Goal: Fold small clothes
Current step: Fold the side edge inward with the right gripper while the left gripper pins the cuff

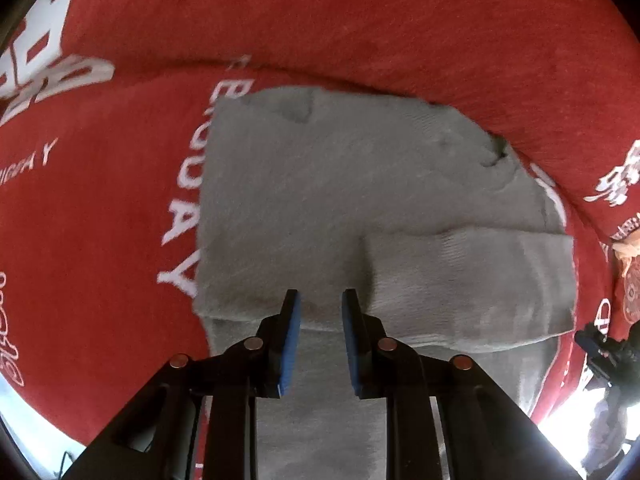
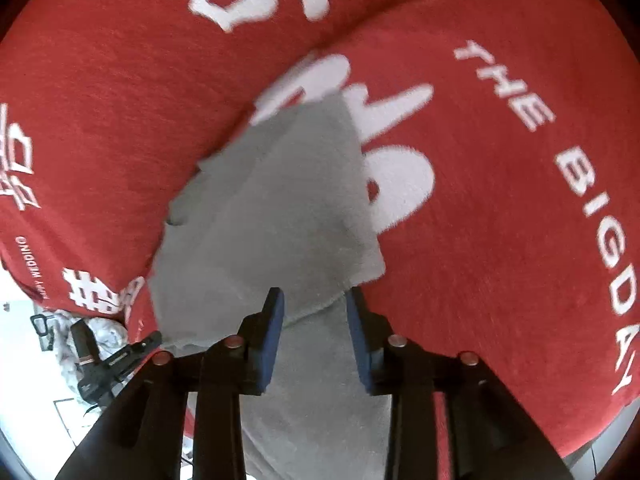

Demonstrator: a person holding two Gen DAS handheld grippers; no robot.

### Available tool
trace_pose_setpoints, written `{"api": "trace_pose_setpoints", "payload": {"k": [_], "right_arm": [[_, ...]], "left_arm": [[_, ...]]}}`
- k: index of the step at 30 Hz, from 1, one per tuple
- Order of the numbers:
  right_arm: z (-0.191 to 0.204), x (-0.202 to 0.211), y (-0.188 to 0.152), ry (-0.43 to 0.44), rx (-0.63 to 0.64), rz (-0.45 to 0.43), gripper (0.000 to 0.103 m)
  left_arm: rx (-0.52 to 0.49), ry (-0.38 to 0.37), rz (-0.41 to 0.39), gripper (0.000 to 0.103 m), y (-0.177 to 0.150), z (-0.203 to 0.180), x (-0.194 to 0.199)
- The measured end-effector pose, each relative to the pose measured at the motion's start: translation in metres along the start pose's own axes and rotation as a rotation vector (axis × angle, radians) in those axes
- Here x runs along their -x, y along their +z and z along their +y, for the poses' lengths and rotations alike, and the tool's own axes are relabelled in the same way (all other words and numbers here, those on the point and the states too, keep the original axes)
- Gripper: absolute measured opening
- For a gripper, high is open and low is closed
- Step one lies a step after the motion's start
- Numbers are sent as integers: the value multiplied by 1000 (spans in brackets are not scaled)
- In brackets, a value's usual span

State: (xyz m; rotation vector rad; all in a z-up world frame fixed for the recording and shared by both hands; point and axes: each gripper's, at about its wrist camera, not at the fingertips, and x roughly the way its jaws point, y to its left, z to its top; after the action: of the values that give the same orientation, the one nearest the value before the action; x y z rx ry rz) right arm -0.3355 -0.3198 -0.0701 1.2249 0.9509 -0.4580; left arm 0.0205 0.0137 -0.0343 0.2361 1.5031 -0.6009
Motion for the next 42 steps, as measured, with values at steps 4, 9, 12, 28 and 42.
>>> {"api": "trace_pose_setpoints", "payload": {"k": [4, 9, 12, 28, 42], "right_arm": [[-8, 4, 30, -42, -23, -53, 36], [-23, -34, 69, -68, -76, 9, 36], [-16, -48, 73, -15, -69, 65, 20], [0, -10, 57, -313, 39, -28, 17], [57, -32, -13, -256, 229, 76, 17]], "left_arm": [[-43, -33, -10, 22, 4, -30, -1], [-88, -20, 24, 22, 3, -61, -25], [-112, 18, 32, 22, 1, -70, -35], [-82, 86, 14, 22, 27, -42, -20], [-166, 77, 40, 22, -4, -52, -18]]}}
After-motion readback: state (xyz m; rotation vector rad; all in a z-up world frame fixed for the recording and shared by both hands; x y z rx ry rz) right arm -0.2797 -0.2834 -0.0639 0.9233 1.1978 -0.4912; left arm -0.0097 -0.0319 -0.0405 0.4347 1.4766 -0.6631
